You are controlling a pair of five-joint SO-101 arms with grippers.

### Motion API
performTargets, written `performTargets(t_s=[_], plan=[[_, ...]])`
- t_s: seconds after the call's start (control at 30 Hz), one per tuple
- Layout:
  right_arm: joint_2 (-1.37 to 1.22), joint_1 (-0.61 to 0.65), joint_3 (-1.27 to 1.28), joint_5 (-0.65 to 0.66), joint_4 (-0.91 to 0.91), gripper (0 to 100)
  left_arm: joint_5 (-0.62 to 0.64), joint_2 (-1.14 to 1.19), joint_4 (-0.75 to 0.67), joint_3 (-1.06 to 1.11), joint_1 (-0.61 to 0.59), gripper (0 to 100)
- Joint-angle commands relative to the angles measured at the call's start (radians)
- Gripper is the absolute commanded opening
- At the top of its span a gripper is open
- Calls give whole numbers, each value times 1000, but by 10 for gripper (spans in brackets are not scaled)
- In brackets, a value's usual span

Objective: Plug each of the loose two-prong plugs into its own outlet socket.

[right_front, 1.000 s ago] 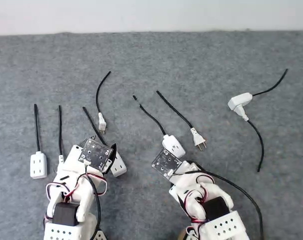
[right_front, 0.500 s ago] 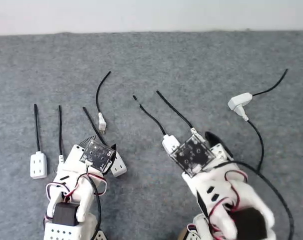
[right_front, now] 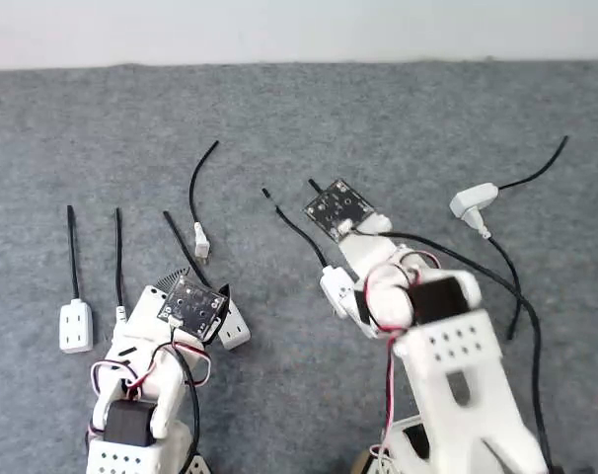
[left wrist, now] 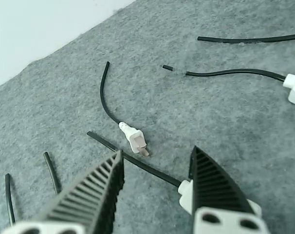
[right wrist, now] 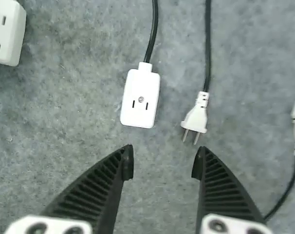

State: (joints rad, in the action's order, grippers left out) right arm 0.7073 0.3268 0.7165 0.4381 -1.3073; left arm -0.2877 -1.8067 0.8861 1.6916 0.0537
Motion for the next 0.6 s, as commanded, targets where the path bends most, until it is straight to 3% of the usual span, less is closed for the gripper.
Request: performTargets(t_s=[0.0,0.23,0.57], plan=[[-94,-10,-55,-23,62,213,-17,-15,8,-12,-6,225],[-259,-62,-57,-152,217,213,-17,-15,8,-13,-6,225],[-481,-151,-60,-144,355,213,-17,-15,2,-13,-6,225]])
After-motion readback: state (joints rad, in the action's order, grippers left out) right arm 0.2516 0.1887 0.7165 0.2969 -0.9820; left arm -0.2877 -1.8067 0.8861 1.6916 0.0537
